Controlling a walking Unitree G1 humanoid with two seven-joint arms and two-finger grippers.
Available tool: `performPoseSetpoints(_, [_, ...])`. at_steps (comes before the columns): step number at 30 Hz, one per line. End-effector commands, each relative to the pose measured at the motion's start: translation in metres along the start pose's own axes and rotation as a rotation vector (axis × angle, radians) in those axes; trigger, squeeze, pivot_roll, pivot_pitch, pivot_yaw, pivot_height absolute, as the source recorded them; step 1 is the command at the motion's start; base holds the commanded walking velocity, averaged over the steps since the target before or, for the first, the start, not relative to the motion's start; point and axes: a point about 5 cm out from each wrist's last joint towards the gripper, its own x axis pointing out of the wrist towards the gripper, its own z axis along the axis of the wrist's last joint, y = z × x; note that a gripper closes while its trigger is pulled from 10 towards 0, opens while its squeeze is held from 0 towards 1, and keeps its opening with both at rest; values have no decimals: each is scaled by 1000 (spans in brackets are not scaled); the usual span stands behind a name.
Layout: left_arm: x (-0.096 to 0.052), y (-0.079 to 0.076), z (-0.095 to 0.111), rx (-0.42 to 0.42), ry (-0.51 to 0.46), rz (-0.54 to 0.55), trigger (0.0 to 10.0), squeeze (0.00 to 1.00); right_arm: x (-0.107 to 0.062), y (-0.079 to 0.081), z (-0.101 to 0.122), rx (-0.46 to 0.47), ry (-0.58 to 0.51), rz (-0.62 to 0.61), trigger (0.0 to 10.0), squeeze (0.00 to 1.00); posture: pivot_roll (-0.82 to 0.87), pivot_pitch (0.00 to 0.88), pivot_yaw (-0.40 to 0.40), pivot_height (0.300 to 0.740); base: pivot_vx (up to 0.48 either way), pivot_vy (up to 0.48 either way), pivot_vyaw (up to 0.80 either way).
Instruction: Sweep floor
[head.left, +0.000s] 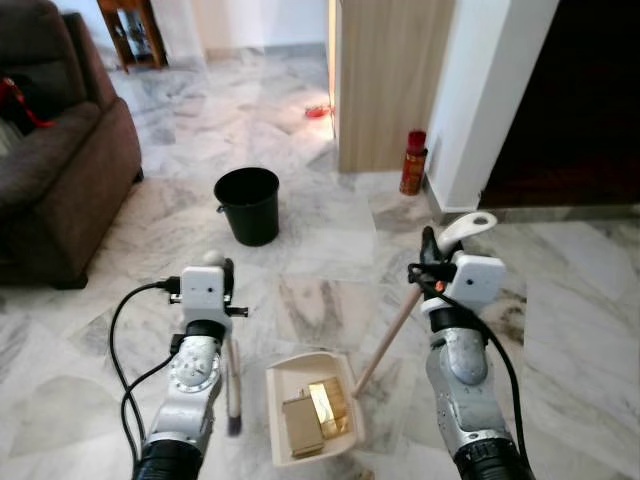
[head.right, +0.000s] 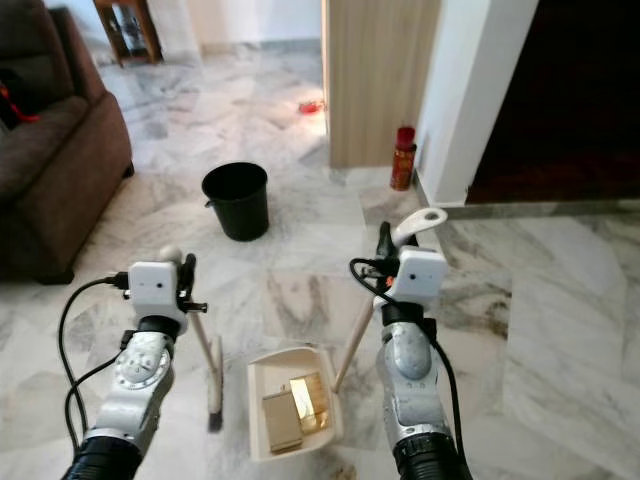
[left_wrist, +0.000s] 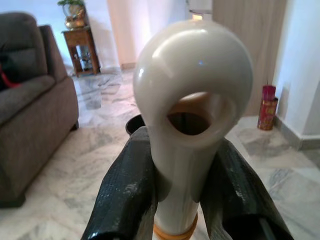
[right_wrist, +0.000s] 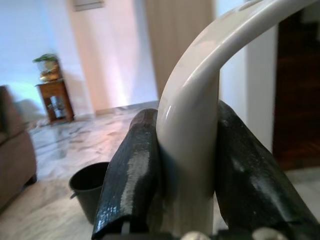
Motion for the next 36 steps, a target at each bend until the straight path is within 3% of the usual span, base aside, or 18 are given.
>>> performPoseSetpoints(1, [3,1,13,-2,-63,3,10000,0,3,3,5,1,-26,15,10000,0,35,0,38,740,0,0,0])
performPoseSetpoints(9, [3,-1,13,4,-59,-4,10000,0,4,6,0,41,21,22,10000,0,37,0,42,740,0,0,0])
performPoseSetpoints(20, [3,-2,15,37,-70,-12,10000,0,8,13,15,39,-63,63,10000,0,39,0,43,740,0,0,113])
performPoseSetpoints(25, [2,-1,15,41,-72,-6,10000,0,9,14,15,83,-50,69,10000,0,40,0,41,740,0,0,459])
performPoseSetpoints(36, [2,-2,16,53,-75,-3,10000,0,10,19,18,66,-67,105,10000,0,42,0,38,740,111,0,0])
